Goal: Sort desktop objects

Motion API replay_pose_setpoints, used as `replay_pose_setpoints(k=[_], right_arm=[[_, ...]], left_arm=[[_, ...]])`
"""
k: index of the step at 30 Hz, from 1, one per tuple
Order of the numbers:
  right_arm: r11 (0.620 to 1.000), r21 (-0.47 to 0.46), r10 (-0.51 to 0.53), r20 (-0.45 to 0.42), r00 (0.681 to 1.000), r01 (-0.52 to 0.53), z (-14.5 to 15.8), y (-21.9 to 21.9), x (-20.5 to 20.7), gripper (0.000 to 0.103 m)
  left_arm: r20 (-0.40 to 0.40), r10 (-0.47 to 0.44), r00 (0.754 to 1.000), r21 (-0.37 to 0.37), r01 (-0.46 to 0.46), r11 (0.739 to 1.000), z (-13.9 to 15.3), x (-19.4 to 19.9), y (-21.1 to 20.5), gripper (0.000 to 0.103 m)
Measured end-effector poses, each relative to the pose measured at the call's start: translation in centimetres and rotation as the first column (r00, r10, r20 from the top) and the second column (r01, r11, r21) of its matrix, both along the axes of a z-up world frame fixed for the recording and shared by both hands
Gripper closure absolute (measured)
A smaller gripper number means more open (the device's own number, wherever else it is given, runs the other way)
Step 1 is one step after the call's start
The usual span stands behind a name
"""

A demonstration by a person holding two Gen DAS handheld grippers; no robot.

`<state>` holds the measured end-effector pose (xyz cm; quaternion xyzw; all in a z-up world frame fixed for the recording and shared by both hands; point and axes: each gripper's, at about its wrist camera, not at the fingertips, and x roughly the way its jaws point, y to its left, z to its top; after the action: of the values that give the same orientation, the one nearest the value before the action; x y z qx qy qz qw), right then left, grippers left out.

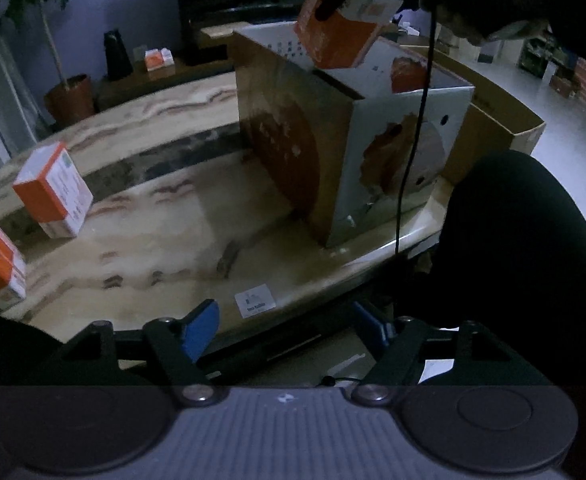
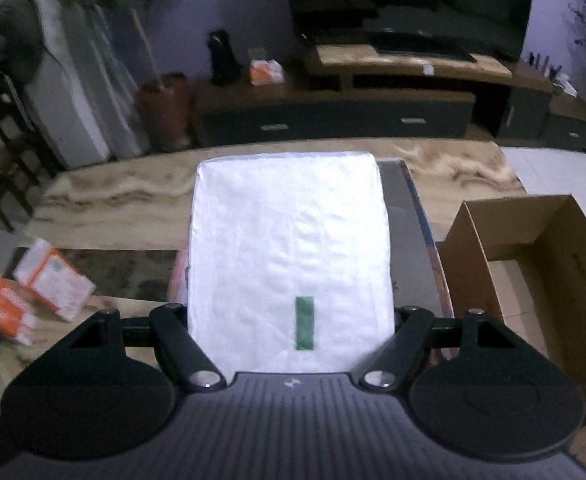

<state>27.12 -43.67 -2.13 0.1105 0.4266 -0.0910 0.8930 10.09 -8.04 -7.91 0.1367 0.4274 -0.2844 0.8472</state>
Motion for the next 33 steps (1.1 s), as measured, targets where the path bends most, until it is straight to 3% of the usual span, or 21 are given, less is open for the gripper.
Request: replay_pose_setpoints(k=[8,22,33], right_arm=[[1.0,-0.016,-0.003,-0.118,0.993,0.002,-4.3,-0.5,4.5,0.028],[0.998,-0.066,-0.004,-0.242,0.97,-0.012,-10.1,-0.8,9.3,0.028],[0.997,-0.079,0.006,-0.217,0.976,-0.023,-10.8,-0.6,9.5,0.028]], left_arm=[[-0.111,0.051,0.992,-0.045,-0.056,0.997,-2.4,3.0,1.1,0.029],[-0.179,0.056,0.982,-0.066,-0.069,0.995,-3.8,4.0,0.8,0.029],[-0.183,0.049,0.982,-0.038,-0.056,0.998,-4.4,4.0,0.2,0.029]])
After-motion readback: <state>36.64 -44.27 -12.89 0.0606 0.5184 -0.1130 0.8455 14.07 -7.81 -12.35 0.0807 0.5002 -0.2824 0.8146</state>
